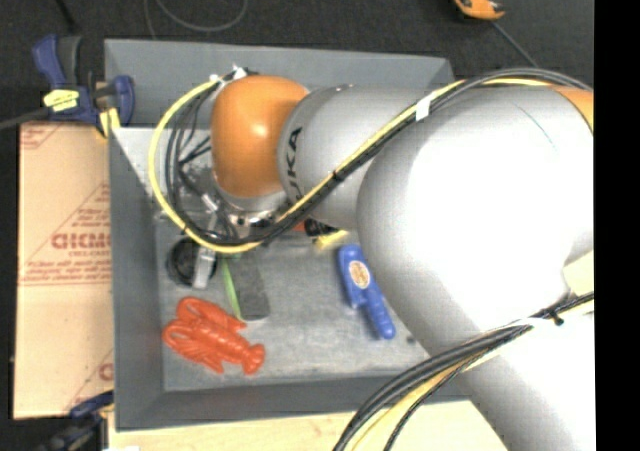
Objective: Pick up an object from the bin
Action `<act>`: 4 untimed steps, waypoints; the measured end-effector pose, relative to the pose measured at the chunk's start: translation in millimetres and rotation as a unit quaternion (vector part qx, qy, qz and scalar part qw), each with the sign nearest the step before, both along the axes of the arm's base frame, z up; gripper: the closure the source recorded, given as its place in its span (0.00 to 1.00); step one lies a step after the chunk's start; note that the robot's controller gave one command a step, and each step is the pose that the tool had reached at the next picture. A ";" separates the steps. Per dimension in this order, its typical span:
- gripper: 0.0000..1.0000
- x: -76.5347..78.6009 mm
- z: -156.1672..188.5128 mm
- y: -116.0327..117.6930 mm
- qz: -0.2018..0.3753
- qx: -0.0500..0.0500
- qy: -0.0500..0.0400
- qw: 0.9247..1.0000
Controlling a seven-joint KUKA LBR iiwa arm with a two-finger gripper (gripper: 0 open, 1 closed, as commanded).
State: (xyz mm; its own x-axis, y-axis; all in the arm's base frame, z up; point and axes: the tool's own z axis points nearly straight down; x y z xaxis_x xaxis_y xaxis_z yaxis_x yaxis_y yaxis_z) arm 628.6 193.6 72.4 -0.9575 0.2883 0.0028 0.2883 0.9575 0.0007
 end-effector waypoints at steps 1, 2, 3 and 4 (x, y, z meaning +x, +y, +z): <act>1.00 -10.4 2.2 36.0 0.106 -0.005 -0.006 0.994; 1.00 -10.4 2.2 36.0 0.106 -0.005 -0.006 0.994; 1.00 -11.9 6.0 35.2 0.105 -0.005 -0.004 0.994; 1.00 -13.8 24.9 34.5 0.105 -0.005 0.001 0.994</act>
Offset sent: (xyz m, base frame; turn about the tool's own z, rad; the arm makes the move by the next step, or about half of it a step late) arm 0.0000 0.0000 0.0000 0.0000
